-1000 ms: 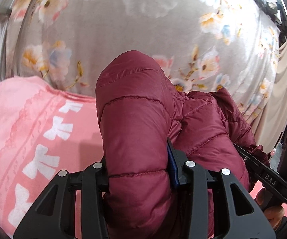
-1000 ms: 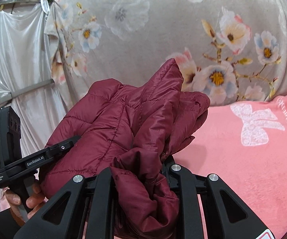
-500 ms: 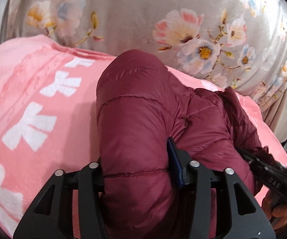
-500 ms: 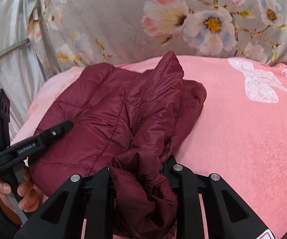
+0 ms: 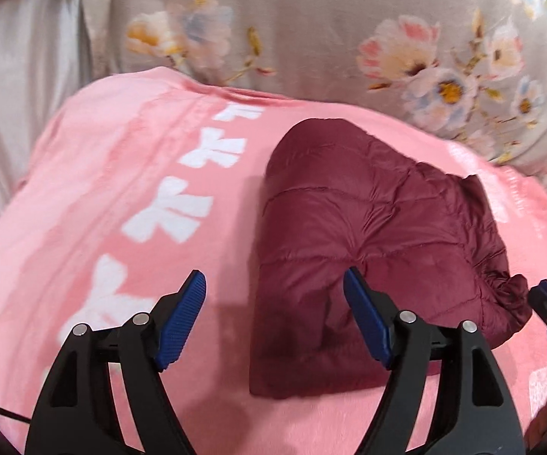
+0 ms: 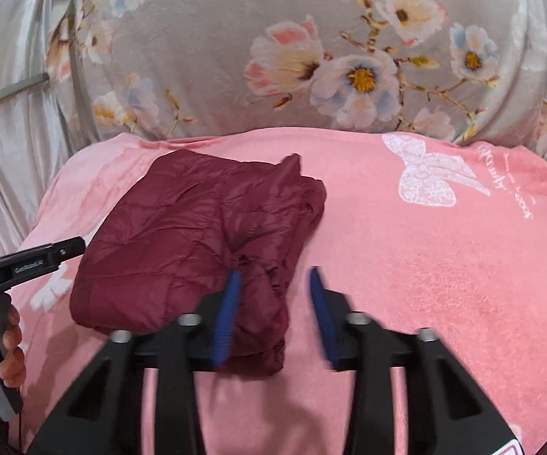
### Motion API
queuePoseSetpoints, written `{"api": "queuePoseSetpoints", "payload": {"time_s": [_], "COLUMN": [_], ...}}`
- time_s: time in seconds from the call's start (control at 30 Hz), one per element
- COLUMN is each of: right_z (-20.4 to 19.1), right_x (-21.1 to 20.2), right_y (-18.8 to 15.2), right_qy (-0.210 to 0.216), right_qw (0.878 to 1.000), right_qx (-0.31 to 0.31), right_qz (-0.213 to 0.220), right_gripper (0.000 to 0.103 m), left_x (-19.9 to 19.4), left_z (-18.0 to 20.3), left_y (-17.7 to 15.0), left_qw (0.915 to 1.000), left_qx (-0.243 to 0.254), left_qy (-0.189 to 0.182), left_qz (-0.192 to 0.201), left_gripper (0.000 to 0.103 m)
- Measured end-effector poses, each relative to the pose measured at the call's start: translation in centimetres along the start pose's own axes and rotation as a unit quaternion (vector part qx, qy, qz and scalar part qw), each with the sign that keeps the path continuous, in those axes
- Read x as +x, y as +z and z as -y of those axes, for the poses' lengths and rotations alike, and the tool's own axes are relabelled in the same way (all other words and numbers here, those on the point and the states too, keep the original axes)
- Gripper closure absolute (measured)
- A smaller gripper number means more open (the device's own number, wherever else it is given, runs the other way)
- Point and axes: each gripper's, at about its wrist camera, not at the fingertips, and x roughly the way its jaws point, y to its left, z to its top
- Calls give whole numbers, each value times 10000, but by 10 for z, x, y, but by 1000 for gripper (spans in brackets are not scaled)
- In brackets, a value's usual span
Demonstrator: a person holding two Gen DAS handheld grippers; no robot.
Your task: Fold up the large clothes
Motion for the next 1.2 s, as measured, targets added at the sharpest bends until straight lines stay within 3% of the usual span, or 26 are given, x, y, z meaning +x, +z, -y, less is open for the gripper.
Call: {"api": "queuePoseSetpoints", "payload": {"time_s": [0.17, 0.33, 0.57, 1.07, 1.2], "right_z": [-36, -32, -25, -22, -23], "right_x": [17, 47, 69, 74, 74], "right_y": [-1, -22, -42, -46, -47], "right_qy": [-376, -333, -232, -125, -112], "right_qw": [9970, 9959, 9947, 9944, 9944], "right_qx": [-610, -358, -139, -42, -22], "right_qz": [-301, -762, -995, -1051, -1055], "right_gripper": [99, 102, 103, 103, 103], "left_x": [2, 29, 43, 59, 60], "left_z": [16, 24, 29, 31, 34], "left_y": [-1, -19, -33, -46, -48], "left_qw": [9991, 9964, 9967, 9980, 9978], "left_qx": [-191, -377, -290, -221, -160], "left_qy": [231, 300, 387, 408, 562], "left_qz": [-313, -704, -653, -432, -309], "left_gripper": [31, 29, 25, 17, 16]}}
